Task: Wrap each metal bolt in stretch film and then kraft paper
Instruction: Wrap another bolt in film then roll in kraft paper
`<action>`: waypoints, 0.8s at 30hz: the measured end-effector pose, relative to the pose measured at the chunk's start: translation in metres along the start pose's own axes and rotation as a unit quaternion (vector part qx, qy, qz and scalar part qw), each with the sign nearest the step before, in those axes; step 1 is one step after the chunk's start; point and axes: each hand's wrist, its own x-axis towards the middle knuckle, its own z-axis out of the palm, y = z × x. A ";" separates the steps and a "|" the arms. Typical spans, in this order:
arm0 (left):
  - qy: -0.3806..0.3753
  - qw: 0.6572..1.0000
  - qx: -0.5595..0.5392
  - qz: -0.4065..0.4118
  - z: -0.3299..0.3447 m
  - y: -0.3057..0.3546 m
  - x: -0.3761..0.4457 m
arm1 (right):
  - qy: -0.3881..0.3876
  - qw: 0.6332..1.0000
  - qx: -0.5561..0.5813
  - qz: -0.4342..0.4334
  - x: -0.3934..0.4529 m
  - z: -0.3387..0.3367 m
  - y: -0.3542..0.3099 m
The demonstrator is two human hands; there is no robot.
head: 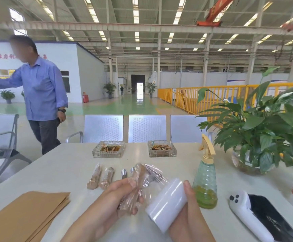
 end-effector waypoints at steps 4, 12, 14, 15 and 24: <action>0.054 0.998 0.014 -0.011 -0.006 -0.014 0.013 | -0.007 1.000 0.017 0.003 0.005 0.003 0.002; 0.109 0.977 0.181 0.036 -0.008 -0.037 0.027 | -0.018 0.995 0.088 0.049 0.008 0.001 0.001; 0.154 0.929 0.325 0.087 -0.006 -0.038 0.032 | -0.014 0.995 0.080 0.049 0.011 0.001 0.006; 0.167 0.889 0.411 0.112 -0.004 -0.038 0.034 | -0.001 0.996 0.074 0.048 0.013 0.000 0.009; 0.138 0.927 0.346 0.052 -0.002 -0.042 0.038 | -0.070 0.996 0.029 0.038 0.005 -0.007 0.008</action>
